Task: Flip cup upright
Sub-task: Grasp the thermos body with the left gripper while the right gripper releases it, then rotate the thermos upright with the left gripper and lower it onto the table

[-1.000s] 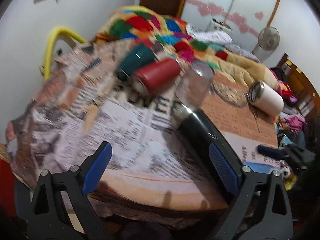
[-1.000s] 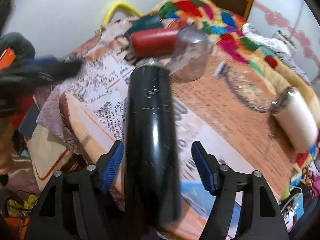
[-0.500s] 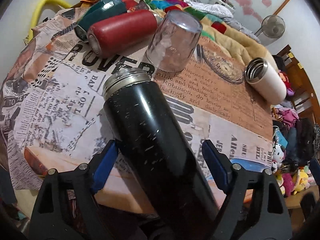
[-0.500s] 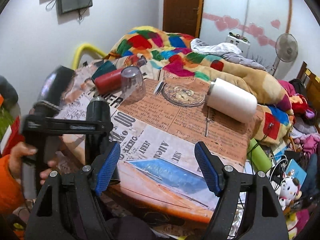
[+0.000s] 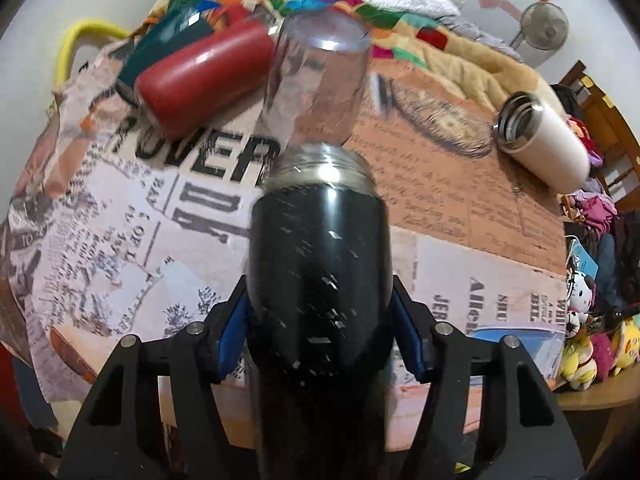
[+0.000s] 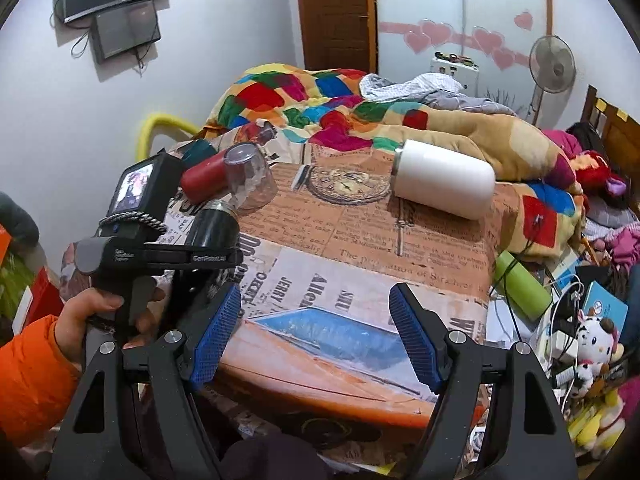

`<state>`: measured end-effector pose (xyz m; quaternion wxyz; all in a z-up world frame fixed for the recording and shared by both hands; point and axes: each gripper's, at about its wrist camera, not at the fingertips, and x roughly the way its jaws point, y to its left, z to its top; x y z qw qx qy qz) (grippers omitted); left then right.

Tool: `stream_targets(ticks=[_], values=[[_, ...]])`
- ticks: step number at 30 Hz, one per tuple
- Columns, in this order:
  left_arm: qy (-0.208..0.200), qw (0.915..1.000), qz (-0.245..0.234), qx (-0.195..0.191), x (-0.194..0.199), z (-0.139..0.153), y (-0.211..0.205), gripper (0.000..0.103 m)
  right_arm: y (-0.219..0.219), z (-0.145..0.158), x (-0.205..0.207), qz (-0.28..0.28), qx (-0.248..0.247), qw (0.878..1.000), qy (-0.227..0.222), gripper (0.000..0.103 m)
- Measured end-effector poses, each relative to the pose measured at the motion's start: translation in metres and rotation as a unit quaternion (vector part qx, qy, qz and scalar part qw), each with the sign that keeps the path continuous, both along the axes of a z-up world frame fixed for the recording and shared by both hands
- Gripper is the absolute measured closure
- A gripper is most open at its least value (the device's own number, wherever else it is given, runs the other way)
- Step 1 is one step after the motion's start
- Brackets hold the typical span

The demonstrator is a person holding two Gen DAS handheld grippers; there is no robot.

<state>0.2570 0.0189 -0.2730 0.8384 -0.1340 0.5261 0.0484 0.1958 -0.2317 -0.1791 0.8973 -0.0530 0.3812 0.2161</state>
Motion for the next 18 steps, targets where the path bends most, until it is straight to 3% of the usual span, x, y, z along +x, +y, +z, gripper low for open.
stream_targets(ticks=[9,18], values=[[-0.091,0.9947,-0.040,0.026,-0.035,0.066,-0.012,0.040,-0.010,0.002,0.007,-0.015,0.011,1.000,-0.004,0.029],[-0.174,0.9792,-0.087,0.060,-0.042,0.118,-0.042,0.040,-0.010,0.002,0.015,-0.020,0.014,1.000,-0.008,0.029]])
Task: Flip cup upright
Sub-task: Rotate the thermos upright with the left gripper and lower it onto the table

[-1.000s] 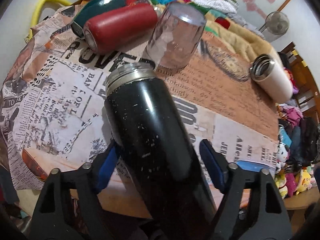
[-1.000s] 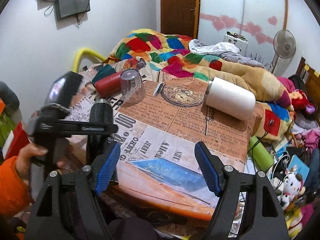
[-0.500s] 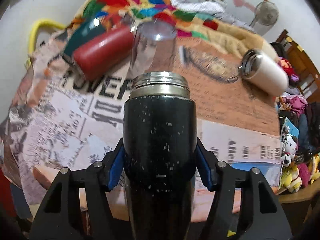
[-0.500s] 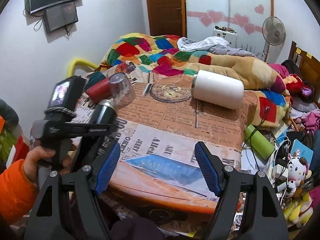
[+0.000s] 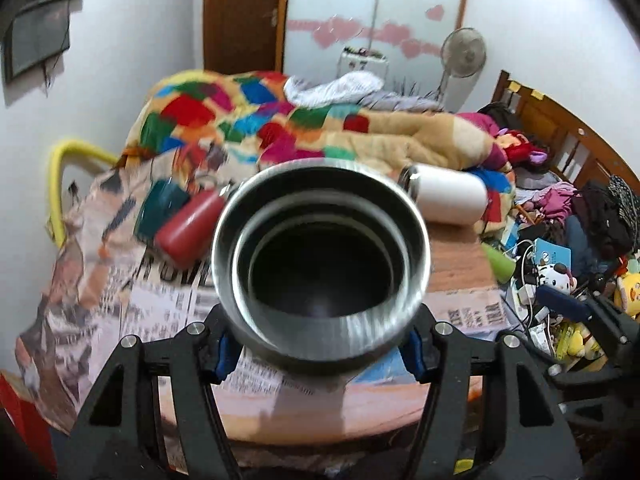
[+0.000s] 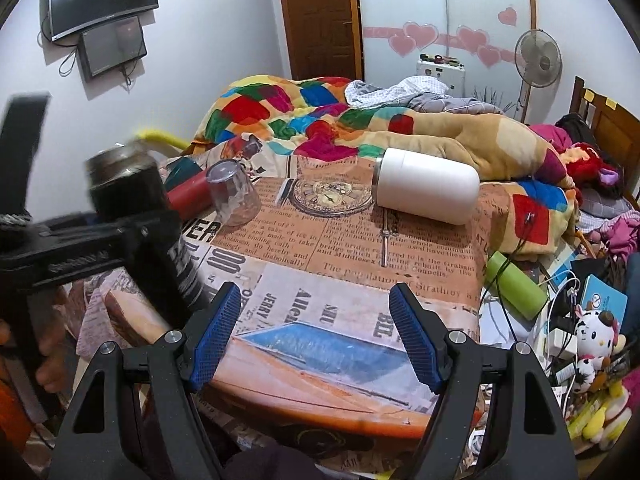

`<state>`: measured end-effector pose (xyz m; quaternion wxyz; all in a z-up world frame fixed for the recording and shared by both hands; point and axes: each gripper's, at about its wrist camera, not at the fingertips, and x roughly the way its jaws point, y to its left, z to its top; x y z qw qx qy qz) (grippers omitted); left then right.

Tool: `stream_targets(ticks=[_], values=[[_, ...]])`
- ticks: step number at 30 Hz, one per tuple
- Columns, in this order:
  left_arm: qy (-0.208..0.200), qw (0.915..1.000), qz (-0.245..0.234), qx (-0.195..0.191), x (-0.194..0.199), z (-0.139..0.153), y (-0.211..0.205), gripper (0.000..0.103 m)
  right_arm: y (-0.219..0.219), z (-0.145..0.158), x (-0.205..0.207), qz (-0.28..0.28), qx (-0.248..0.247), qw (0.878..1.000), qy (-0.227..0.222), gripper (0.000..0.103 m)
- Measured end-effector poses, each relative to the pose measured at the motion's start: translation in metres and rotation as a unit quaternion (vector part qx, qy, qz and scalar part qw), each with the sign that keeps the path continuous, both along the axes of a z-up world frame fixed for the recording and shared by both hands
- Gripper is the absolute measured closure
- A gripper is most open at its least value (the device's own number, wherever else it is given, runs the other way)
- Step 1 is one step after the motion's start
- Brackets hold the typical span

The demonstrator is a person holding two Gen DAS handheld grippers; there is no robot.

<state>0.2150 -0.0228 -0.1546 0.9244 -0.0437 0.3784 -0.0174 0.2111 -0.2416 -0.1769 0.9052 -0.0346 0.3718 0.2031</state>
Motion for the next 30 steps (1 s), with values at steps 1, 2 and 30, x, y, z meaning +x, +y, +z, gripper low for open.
stream_targets(ticks=[1,2,30], values=[[-0.005,1.0000,-0.002,0.000,0.003,0.003,-0.002,0.040,0.000,0.000,0.001,-0.001,0.000,1.000,0.000,0.029],[-0.010,0.9999,-0.004,0.000,0.009,0.006,-0.004,0.040,-0.001,0.000,0.003,-0.002,0.001,1.000,0.000,0.029],[-0.006,0.9991,-0.026,0.032,0.042,-0.006,-0.019,0.039,-0.002,0.009,0.009,-0.024,0.009,1.000,-0.006,0.029]])
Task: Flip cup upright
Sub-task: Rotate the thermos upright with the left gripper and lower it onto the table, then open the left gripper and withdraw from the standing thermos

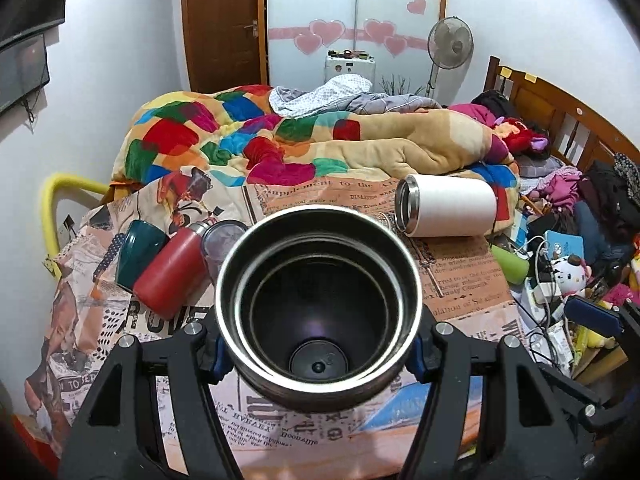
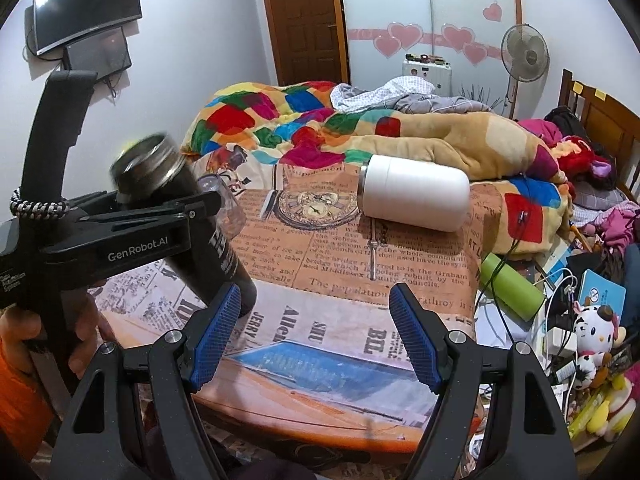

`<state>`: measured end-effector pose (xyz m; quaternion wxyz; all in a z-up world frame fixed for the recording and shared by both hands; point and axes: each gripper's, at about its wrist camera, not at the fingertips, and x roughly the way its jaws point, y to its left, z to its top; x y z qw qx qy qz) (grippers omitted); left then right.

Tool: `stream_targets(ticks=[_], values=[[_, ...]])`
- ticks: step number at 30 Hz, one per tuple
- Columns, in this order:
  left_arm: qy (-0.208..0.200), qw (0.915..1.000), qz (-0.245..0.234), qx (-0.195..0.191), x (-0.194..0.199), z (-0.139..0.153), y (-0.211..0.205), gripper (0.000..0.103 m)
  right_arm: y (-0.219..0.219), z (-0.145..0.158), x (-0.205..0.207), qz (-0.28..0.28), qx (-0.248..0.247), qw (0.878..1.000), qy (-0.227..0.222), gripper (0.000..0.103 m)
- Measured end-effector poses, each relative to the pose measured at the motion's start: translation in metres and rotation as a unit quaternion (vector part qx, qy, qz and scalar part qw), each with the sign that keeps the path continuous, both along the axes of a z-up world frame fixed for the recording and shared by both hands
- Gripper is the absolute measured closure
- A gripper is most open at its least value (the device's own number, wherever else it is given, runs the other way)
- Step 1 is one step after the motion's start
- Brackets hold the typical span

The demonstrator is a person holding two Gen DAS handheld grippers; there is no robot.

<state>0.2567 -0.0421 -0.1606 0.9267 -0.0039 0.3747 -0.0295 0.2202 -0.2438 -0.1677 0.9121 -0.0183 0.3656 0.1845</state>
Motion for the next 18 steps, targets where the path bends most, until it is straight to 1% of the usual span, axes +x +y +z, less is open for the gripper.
stream_targets(ticks=[3,7,8,12,14,18], values=[[-0.003,0.9999,-0.005,-0.009,-0.012,0.012,0.002,0.039,0.001,0.014,-0.010,-0.001,0.002,1.000,-0.017,0.029],[-0.036,0.9991,-0.017,-0.017,-0.043,0.042,0.005,0.039,0.000,0.039,-0.028,-0.005,0.011,0.999,-0.049,0.029],[-0.046,0.9986,-0.019,-0.021,-0.052,0.051,0.007,0.039,0.000,0.049,-0.036,-0.006,0.016,0.998,-0.062,0.029],[-0.105,0.9936,-0.021,-0.036,-0.100,0.092,0.017,0.038,-0.001,0.081,-0.060,-0.011,0.036,0.994,-0.107,0.029],[-0.133,0.9902,-0.018,-0.038,-0.122,0.109,0.021,0.038,-0.002,0.101,-0.078,-0.012,0.051,0.989,-0.139,0.029],[-0.199,0.9793,-0.014,-0.034,-0.176,0.140,0.028,0.038,-0.003,0.131,-0.107,-0.008,0.077,0.979,-0.191,0.029]])
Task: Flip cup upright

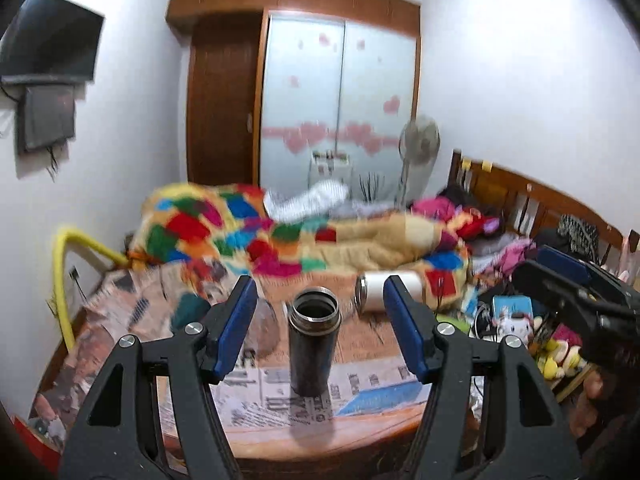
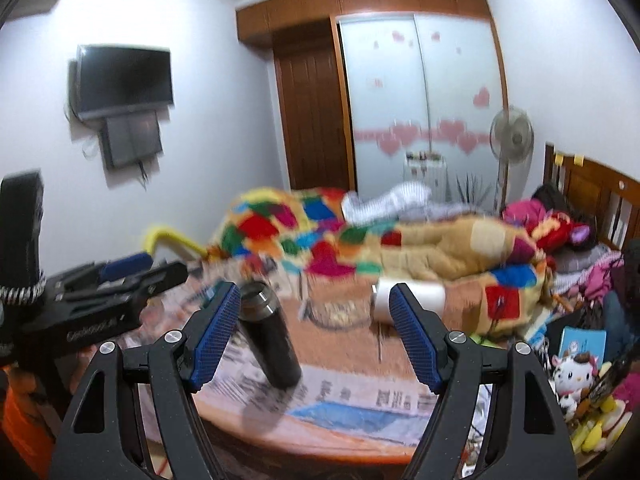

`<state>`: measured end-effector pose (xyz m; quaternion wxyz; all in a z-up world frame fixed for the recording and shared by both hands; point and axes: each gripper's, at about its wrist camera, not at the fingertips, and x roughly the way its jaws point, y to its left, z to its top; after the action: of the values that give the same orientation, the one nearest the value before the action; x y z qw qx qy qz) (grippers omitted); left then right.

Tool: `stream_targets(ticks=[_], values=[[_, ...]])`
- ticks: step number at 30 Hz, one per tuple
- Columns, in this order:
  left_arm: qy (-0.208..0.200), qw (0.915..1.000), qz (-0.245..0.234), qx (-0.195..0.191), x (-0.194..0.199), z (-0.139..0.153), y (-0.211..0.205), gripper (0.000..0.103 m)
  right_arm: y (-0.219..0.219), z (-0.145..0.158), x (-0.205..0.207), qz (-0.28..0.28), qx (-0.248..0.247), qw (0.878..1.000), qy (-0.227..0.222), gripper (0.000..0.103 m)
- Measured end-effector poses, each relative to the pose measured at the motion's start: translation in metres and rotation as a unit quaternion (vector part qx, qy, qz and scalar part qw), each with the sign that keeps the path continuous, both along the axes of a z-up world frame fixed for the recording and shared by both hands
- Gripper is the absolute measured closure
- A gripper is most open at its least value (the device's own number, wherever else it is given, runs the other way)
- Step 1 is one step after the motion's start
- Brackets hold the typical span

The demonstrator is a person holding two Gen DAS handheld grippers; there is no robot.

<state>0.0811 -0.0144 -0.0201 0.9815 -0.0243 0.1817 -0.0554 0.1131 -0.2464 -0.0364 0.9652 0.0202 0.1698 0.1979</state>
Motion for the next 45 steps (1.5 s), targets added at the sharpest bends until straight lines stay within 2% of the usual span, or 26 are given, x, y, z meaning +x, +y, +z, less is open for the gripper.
stream_targets(ticks=[3,7,11,17,19,20,45], values=[[-0.045,0.9989,0.008,0.001,-0.035,0.017,0.002,0.036,0.003,0.018,-0.021,0.003,0.012,0.999,-0.038,0.029],[-0.082,0.9964,0.022,0.000,-0.067,0.029,0.004,0.030,0.009,0.029,-0.042,0.005,0.019,0.997,-0.073,0.029],[-0.103,0.9939,0.037,0.004,-0.084,0.032,0.004,0.015,0.015,0.030,-0.055,0.001,0.017,0.995,-0.094,0.027],[-0.105,0.9930,0.055,-0.001,-0.095,0.028,0.007,0.002,0.019,0.026,-0.063,-0.015,0.003,0.995,-0.103,0.010],[-0.104,0.9928,0.059,-0.001,-0.096,0.026,0.008,0.002,0.018,0.025,-0.065,-0.020,0.001,0.994,-0.104,0.001],[-0.103,0.9928,0.060,0.000,-0.097,0.026,0.008,0.002,0.017,0.025,-0.066,-0.021,0.001,0.994,-0.104,0.000],[-0.098,0.9932,0.063,0.005,-0.099,0.019,0.003,0.001,0.011,0.020,-0.073,-0.017,-0.005,0.996,-0.091,0.000]])
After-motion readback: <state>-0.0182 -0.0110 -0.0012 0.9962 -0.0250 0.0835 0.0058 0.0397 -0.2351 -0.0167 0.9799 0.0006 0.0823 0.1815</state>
